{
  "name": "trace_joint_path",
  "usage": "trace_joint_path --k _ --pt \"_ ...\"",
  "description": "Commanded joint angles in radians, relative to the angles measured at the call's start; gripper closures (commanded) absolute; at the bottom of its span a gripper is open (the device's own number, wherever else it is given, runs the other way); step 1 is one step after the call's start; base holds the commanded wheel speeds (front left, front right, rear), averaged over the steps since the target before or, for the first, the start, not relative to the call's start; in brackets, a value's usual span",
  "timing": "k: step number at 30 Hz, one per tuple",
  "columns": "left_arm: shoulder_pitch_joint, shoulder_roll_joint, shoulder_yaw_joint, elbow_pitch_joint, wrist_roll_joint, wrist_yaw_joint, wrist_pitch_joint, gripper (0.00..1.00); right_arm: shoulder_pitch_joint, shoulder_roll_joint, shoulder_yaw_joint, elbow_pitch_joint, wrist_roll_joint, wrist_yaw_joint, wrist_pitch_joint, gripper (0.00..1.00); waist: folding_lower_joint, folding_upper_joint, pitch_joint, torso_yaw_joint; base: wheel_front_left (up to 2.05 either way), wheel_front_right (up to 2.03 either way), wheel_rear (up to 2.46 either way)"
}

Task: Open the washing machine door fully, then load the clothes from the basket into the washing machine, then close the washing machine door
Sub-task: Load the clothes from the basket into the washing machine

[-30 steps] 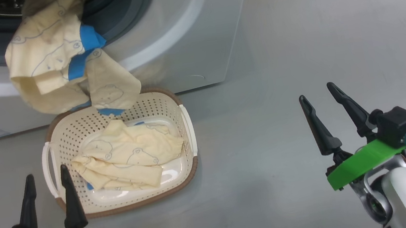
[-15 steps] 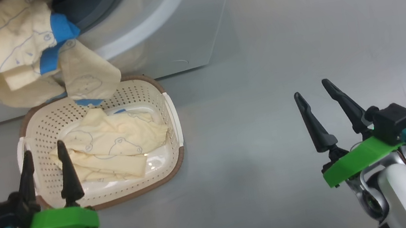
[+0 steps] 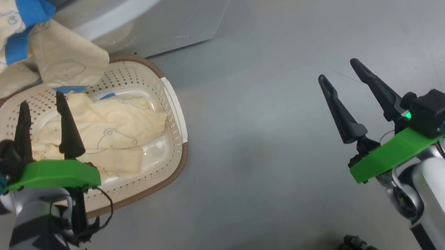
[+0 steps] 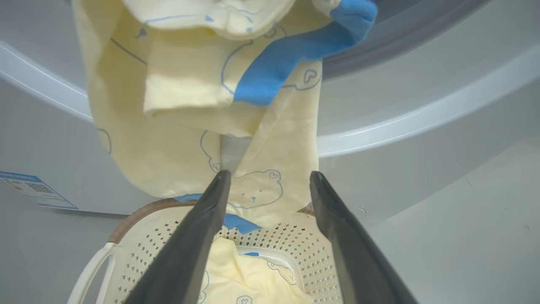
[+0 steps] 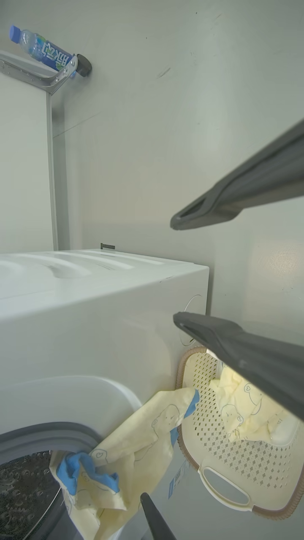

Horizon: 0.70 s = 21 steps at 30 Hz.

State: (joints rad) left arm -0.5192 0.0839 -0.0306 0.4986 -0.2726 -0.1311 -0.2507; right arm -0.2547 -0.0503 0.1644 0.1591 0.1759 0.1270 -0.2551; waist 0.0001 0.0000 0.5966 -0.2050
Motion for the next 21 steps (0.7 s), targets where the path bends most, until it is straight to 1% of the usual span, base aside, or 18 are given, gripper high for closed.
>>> trace_joint_path --k 1,6,11,21 --pt "-0.027 0.035 0.015 0.001 -0.006 0.001 -0.011 0.0 -0.01 0.0 0.019 -0.034 0.001 0.004 -0.007 0.0 -0.0001 0.0 0.028 -0.003 0.0 0.0 0.0" --pt "-0.118 0.044 0.001 0.05 -0.016 0.0 -0.011 0.0 -0.03 0.0 0.02 -0.043 -0.002 0.004 -0.007 0.0 -0.0001 0.0 0.074 -0.006 0.0 0.0 0.0" --pt "-0.183 0.048 0.017 0.076 -0.037 0.0 -0.011 0.0 -0.05 0.0 0.024 -0.05 -0.004 0.004 -0.007 0.0 -0.0001 0.0 0.115 -0.012 0.0 0.0 0.0" --pt "-0.247 0.046 0.037 0.123 -0.029 0.0 -0.011 0.0 -0.072 0.0 0.028 -0.054 -0.01 0.004 -0.007 0.0 -0.0001 0.0 0.161 -0.011 0.0 0.0 0.0"
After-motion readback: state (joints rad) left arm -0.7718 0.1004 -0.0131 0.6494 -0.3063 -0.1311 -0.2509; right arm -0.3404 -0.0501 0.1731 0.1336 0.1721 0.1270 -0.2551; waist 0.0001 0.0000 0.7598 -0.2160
